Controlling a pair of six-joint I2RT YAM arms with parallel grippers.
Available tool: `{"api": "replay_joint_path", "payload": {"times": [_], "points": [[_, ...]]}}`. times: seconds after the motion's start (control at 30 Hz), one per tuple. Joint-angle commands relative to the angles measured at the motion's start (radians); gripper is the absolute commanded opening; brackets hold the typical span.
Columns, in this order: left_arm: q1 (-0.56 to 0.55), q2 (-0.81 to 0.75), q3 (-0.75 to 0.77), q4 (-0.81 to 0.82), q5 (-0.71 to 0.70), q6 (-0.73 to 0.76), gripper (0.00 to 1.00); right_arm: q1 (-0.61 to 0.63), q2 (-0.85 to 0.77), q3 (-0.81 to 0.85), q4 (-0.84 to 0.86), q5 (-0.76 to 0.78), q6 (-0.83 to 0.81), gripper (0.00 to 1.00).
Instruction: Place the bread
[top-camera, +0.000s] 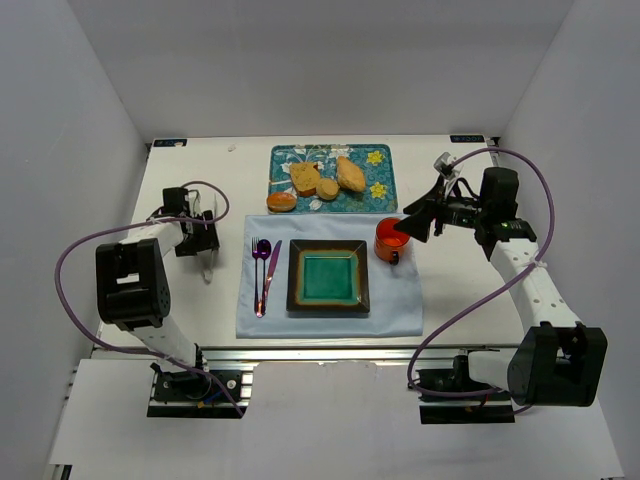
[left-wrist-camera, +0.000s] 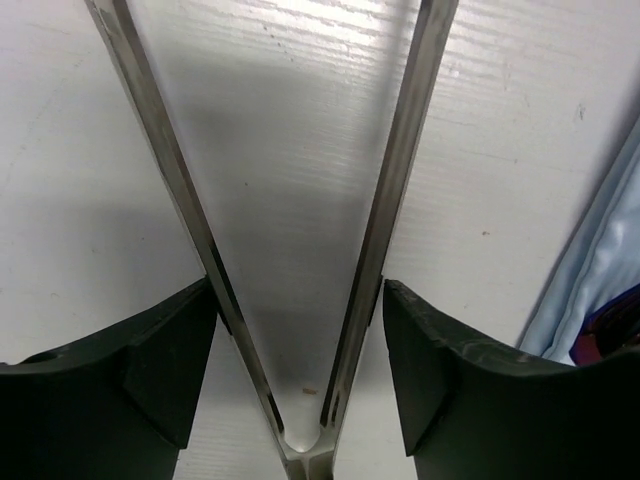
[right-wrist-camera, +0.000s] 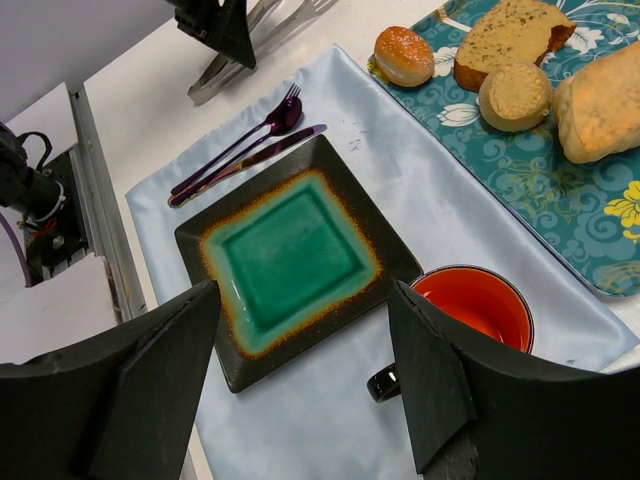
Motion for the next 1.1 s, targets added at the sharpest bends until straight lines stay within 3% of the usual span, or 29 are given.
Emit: {"api": "replay_joint_path", "payload": {"times": [0.0,0.13,0.27,0.43,0.57,0.63,0.83,1.07], "points": [[-0.005,0.005,0.016,0.022,-0.029,-0.008,0.75,-0.010,-0.013,-0.004,0.037,-0.031,0.014,0.73],[-0.003,0.003,0.002,0.032,-0.041,-0.016,0.69,-0.017,-0.011,-0.004,0.037,-0.035,0.017,0.73],[-0.003,-0.024,-0.018,0.048,-0.038,-0.023,0.41,-0.020,-0.007,0.000,0.037,-0.037,0.019,0.73],[-0.003,-0.096,-0.015,0.047,-0.007,-0.072,0.23,-0.023,-0.005,0.003,0.039,-0.040,0.020,0.73],[-0.005,-0.187,0.042,0.039,0.106,-0.154,0.23,-0.023,-0.007,0.002,0.036,-0.040,0.020,0.73],[-0.008,-0.213,0.097,0.032,0.207,-0.221,0.29,-0.022,-0.007,0.000,0.036,-0.044,0.020,0.73],[-0.048,-0.102,0.275,-0.071,0.466,-0.339,0.44,-0.054,-0.007,-0.007,0.050,-0.051,0.026,0.73],[-0.167,0.024,0.434,-0.060,0.496,-0.408,0.49,-0.062,-0.021,-0.024,0.053,-0.055,0.028,0.73]]}}
